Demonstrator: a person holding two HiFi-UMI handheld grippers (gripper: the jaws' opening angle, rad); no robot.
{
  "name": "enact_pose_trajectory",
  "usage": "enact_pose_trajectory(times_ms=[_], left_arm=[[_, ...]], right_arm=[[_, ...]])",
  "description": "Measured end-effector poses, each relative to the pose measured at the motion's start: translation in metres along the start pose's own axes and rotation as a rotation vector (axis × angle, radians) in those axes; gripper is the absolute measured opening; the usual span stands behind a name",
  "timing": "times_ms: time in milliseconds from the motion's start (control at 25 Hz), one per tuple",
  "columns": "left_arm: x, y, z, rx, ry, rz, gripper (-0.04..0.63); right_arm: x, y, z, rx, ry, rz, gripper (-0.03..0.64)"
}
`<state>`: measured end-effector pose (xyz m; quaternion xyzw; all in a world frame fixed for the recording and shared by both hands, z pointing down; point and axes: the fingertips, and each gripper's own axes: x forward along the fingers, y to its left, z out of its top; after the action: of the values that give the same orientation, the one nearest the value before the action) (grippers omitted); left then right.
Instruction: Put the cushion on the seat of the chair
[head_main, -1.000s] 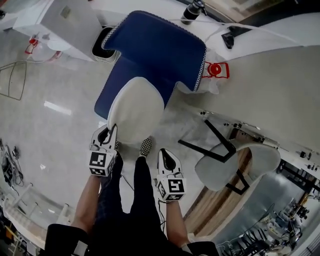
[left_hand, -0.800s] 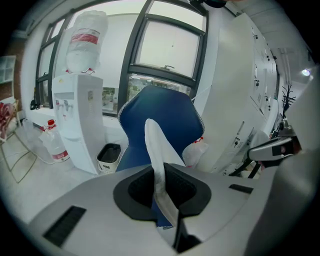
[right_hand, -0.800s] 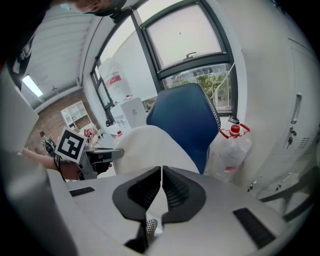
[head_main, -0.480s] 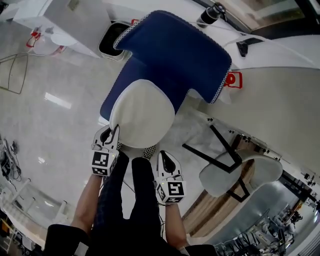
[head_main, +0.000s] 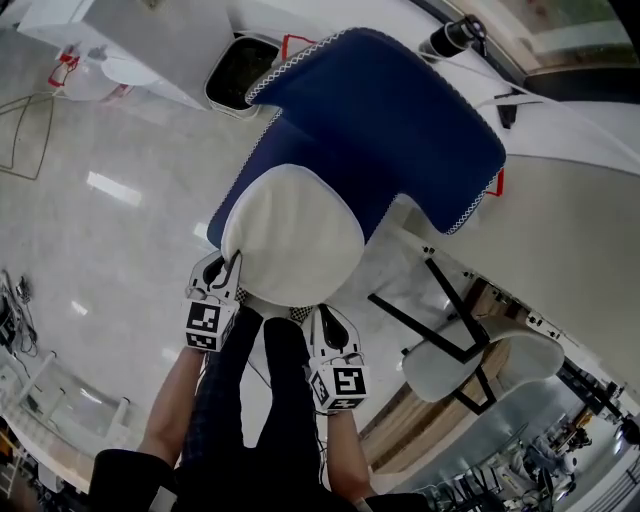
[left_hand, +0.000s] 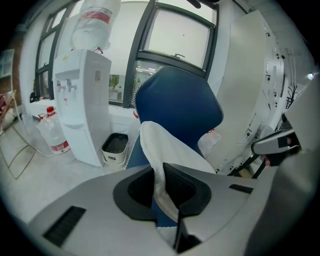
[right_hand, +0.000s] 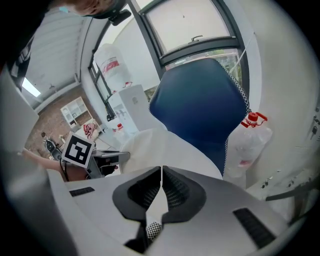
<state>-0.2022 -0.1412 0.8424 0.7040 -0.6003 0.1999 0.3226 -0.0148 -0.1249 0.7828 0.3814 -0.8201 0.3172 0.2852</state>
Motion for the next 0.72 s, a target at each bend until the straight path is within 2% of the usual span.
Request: enact_pose_trajectory(times_ms=[720], left_arm=[[0.059, 0.063, -0.043, -0.088, 0.041, 0.003, 0.066]], right_arm=[[0.07, 0.018, -0.022, 0.006, 0.084, 0.011, 0.034]])
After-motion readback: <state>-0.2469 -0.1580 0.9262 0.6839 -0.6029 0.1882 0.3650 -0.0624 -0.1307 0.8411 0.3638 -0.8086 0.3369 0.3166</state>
